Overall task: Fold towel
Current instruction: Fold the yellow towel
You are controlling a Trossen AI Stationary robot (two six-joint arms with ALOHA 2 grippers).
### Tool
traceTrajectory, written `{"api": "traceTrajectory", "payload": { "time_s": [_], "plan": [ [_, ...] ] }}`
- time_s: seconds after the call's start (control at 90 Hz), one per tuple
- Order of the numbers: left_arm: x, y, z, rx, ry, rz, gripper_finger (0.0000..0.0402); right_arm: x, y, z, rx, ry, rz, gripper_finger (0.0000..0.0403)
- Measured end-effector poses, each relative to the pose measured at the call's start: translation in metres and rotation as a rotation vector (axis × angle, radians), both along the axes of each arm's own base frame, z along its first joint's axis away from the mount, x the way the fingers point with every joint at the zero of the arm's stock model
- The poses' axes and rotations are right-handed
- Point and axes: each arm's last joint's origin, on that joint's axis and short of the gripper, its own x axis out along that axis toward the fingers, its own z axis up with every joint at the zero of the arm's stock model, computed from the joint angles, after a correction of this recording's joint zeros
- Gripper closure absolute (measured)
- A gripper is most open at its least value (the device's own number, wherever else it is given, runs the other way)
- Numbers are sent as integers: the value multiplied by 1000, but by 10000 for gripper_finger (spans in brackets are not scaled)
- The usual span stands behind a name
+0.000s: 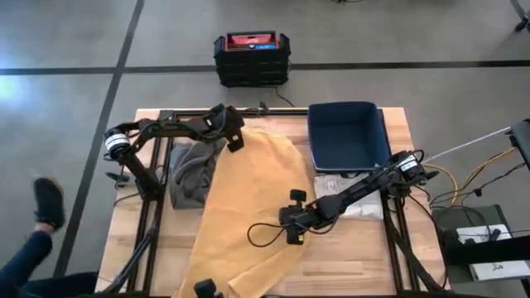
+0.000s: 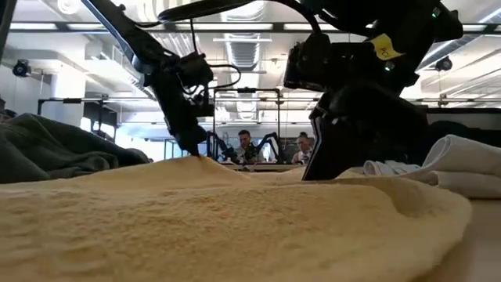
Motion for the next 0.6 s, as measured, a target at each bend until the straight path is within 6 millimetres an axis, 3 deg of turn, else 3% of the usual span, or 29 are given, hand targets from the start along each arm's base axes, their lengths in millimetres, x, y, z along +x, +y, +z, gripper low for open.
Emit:
{"api": "traceTrajectory", "payload": {
  "time_s": [0.222,0.311,0.444,0.6],
  "plan": [
    [0,3,4,72,87,-23,253,-1,0,0,-2,6,0,384],
    [-1,0,15,78,142,25,203,-1,0,0,-1,11,-4,384],
    [-1,-24,49,1,73,14,157,-2,-1,3,-8,34,-5,384],
    [-11,-72,86,-171,-167,-96,148,-1,0,21,-20,72,-15,384]
  ]
}}
